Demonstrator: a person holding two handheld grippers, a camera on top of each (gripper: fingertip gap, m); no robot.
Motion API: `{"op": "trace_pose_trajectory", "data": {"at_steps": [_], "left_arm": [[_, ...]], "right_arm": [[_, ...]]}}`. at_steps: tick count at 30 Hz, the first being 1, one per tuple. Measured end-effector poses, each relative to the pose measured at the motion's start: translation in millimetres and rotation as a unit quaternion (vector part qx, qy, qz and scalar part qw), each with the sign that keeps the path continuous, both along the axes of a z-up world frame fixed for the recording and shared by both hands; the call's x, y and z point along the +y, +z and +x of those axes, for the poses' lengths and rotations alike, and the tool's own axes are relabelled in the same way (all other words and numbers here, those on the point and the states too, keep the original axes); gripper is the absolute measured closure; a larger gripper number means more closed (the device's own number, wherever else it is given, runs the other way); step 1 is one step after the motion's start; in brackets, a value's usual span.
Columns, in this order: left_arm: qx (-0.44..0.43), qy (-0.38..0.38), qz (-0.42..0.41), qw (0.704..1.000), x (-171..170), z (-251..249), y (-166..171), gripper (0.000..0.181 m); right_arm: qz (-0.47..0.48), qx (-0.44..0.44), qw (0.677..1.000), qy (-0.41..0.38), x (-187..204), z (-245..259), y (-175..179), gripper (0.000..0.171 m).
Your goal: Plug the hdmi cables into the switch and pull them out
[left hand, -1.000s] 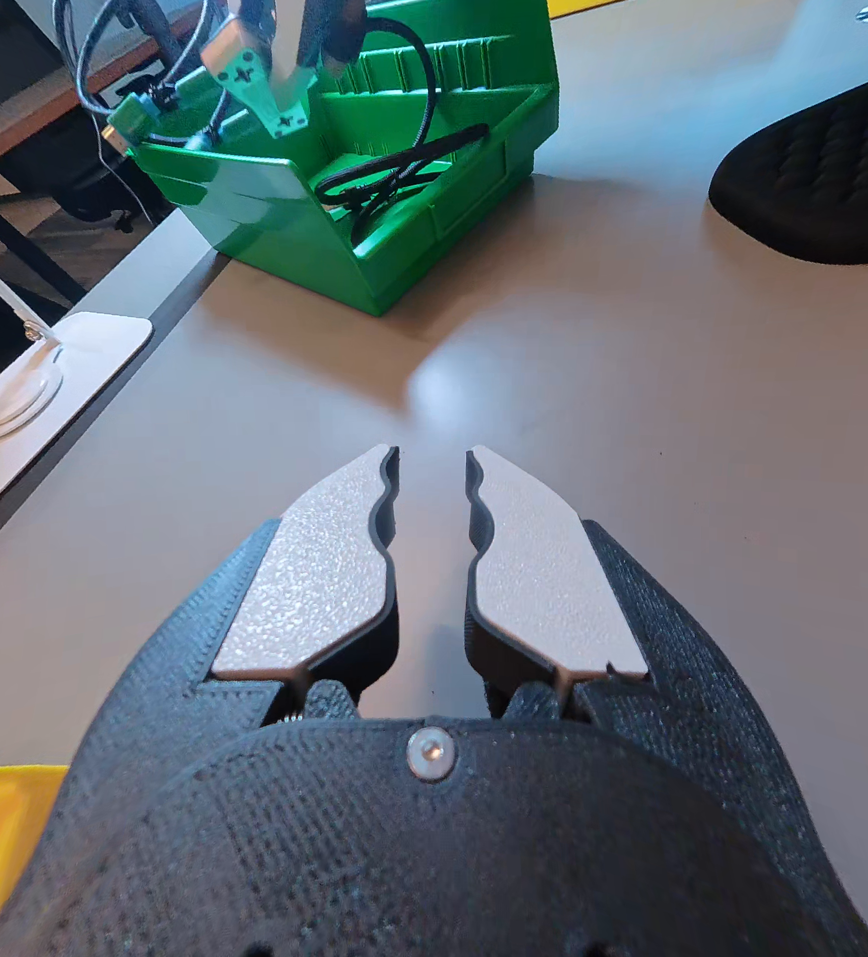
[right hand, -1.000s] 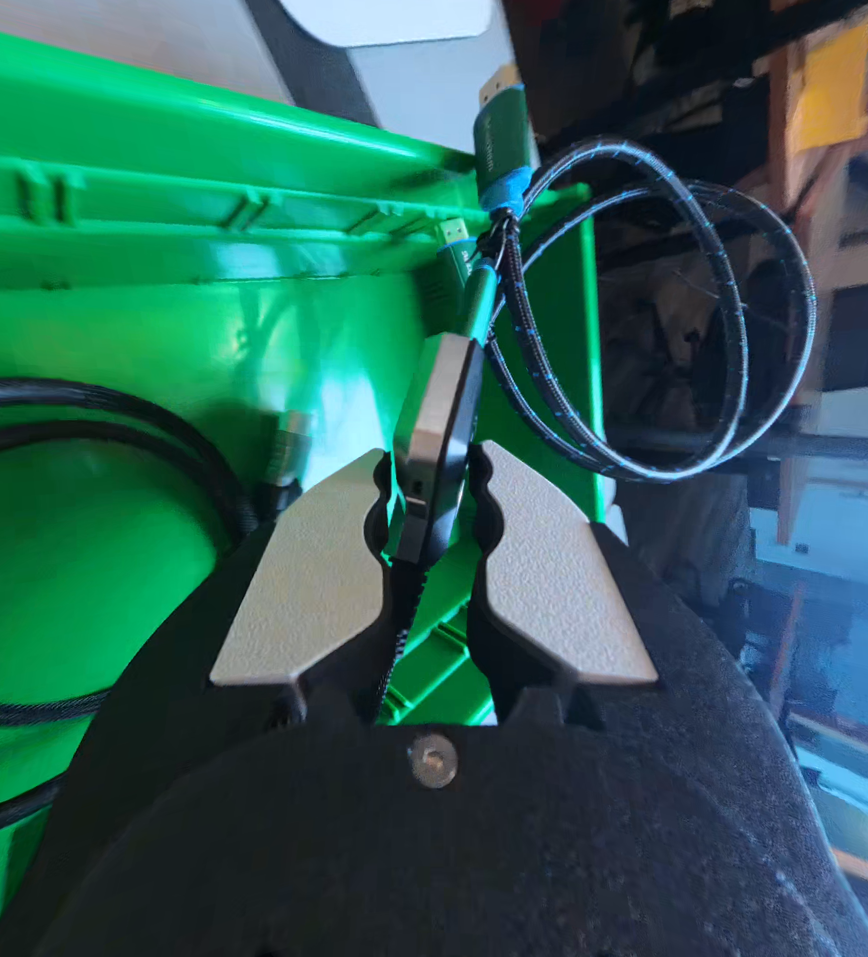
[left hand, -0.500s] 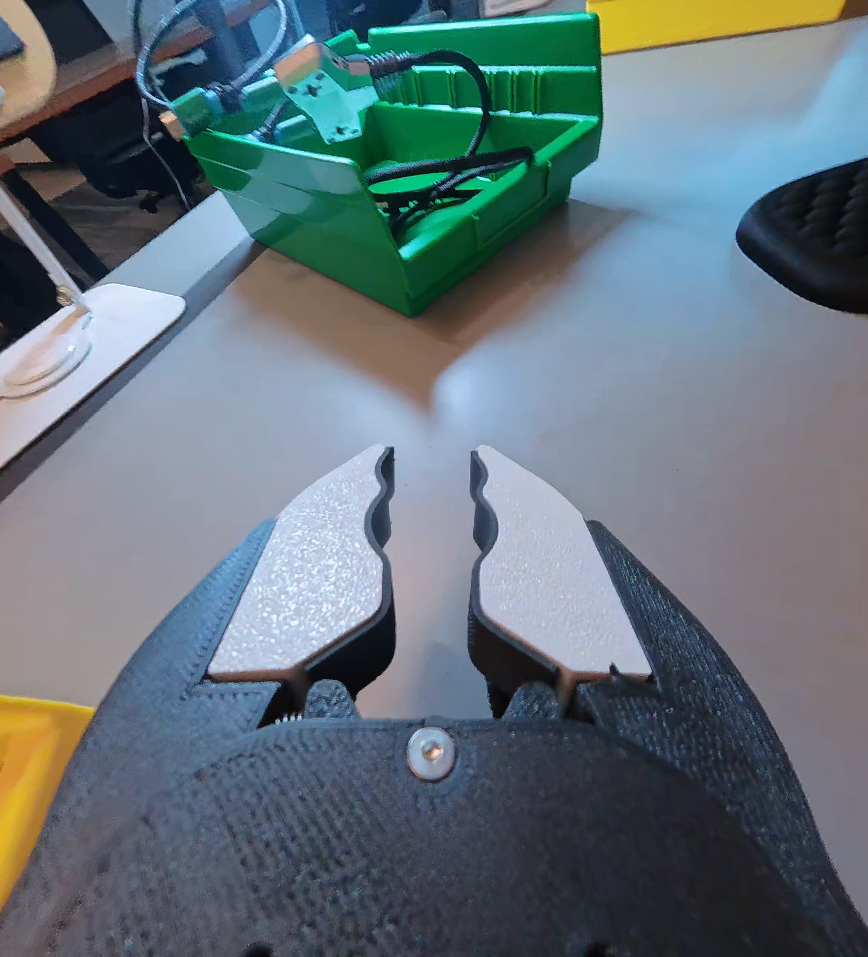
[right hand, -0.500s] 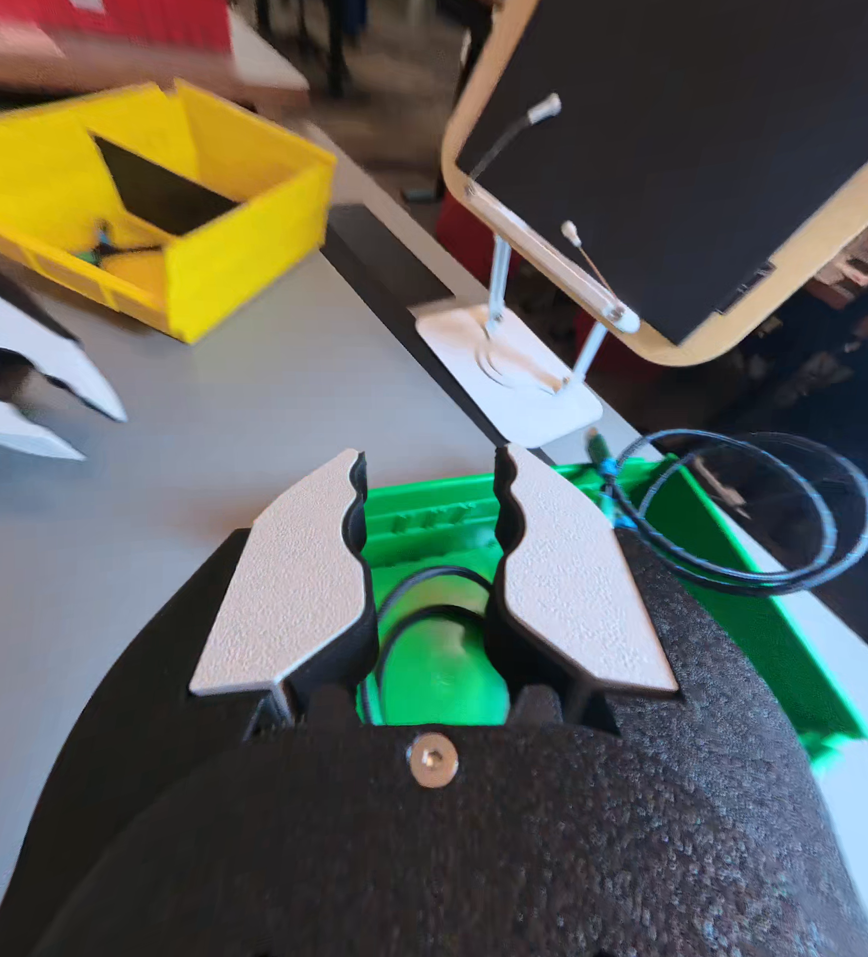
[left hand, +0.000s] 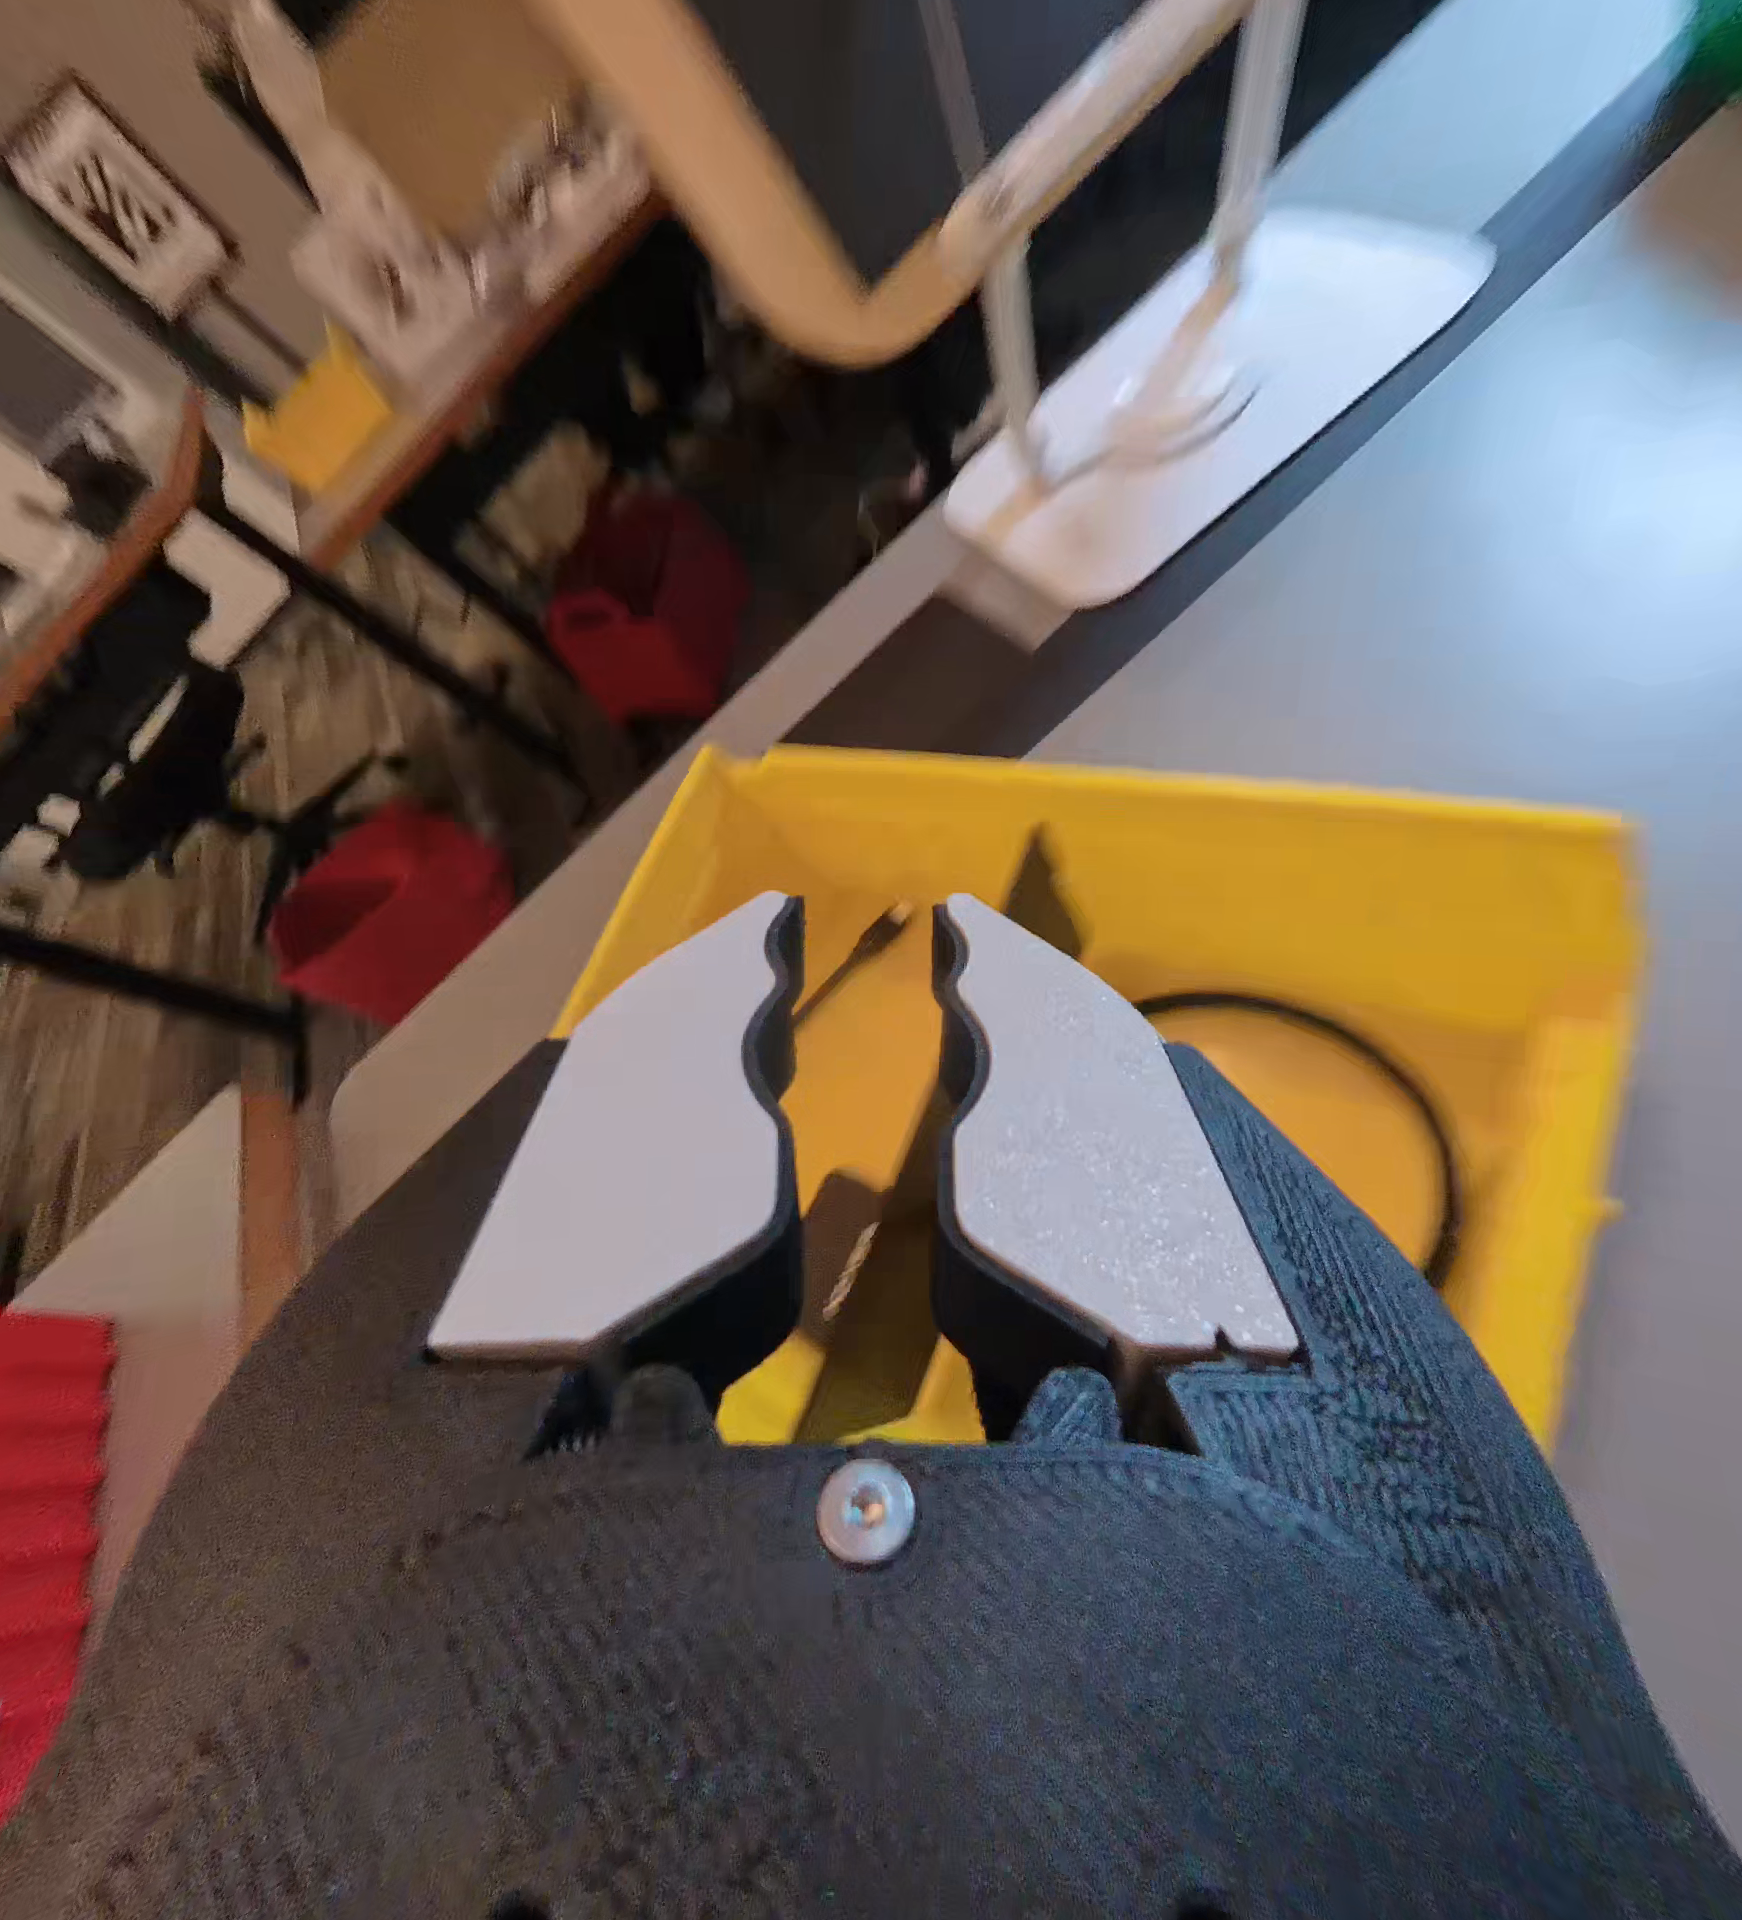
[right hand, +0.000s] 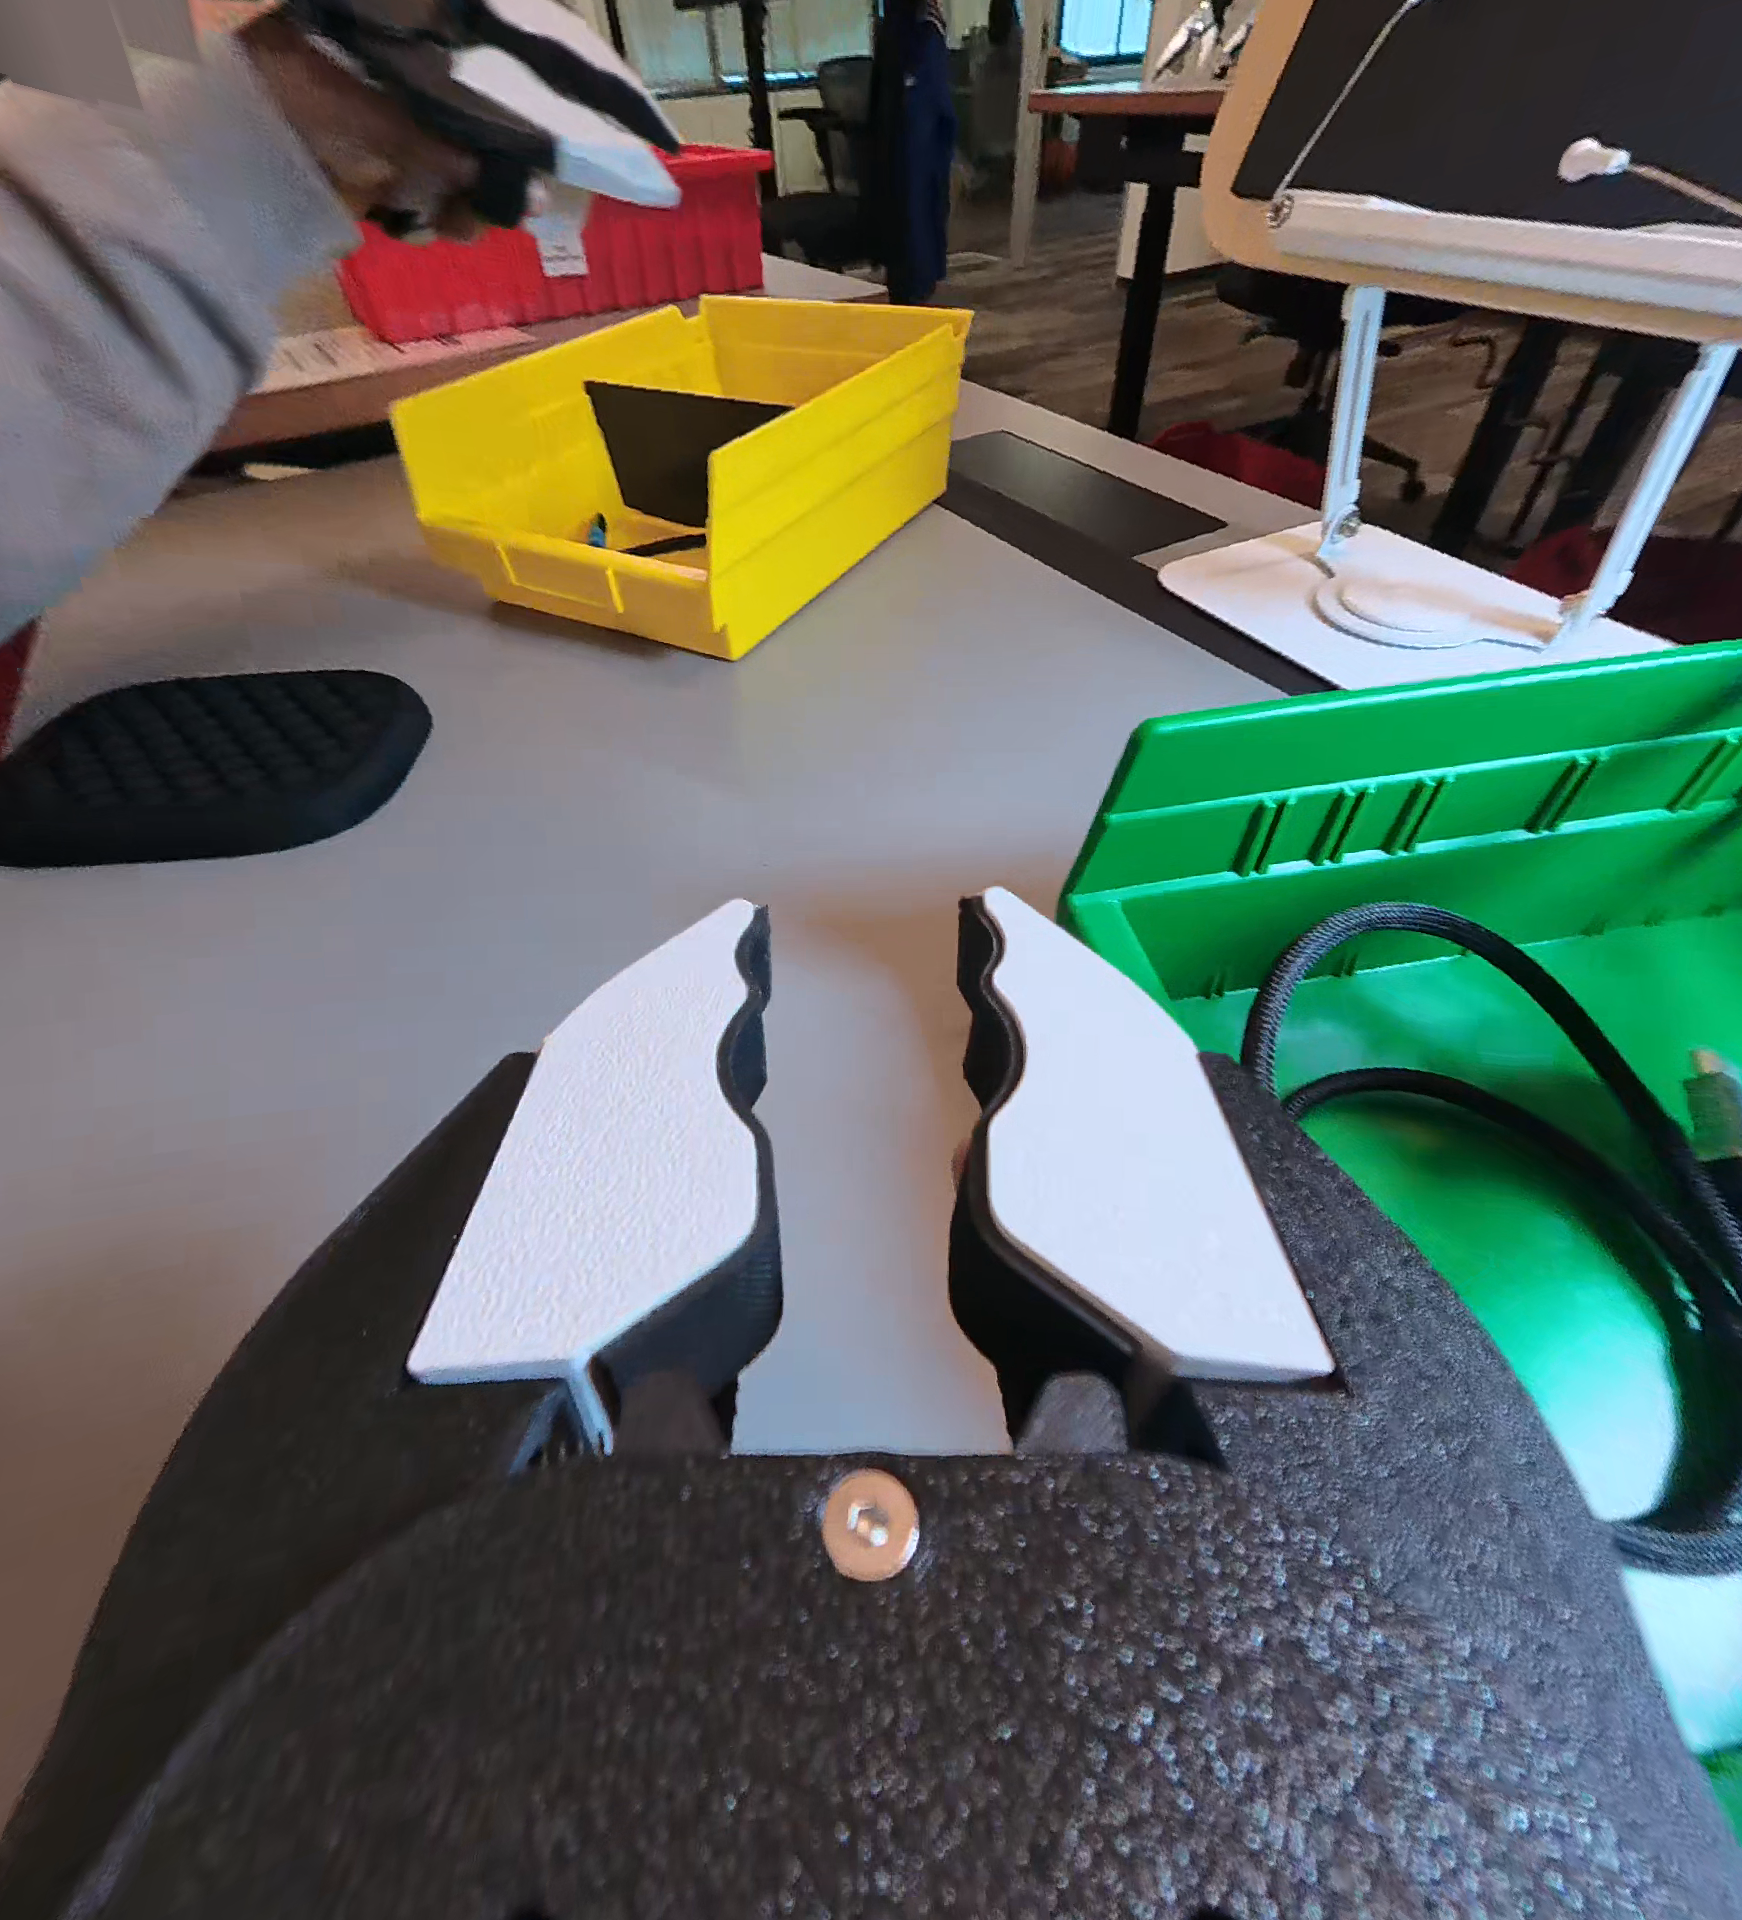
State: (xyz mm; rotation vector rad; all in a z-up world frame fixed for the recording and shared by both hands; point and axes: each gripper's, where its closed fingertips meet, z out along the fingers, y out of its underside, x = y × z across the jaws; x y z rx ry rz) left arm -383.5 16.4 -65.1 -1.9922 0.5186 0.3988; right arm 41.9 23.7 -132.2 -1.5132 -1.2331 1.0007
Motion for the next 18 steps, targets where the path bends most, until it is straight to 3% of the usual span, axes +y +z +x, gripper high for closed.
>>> {"op": "trace_pose_trajectory", "data": {"at_steps": [3,7,12,18], "left_arm": [[-0.005,0.052,-0.119,0.991,19,-58,-30,0.149],[-0.057,0.094,-0.245,0.963,39,-94,-80,0.138],[-0.101,0.142,-0.374,0.911,45,-112,-143,0.115],[-0.150,0.162,-0.448,0.866,43,-113,-181,0.098]], "right_arm": [[0.017,0.001,1.000,0.016,-5,-3,4,0.137],[0.051,0.007,0.999,0.002,-1,-1,8,0.145],[0.029,0.010,0.999,0.009,0,-1,2,0.146],[0.004,0.005,1.000,0.018,3,-6,-13,0.146]]}}
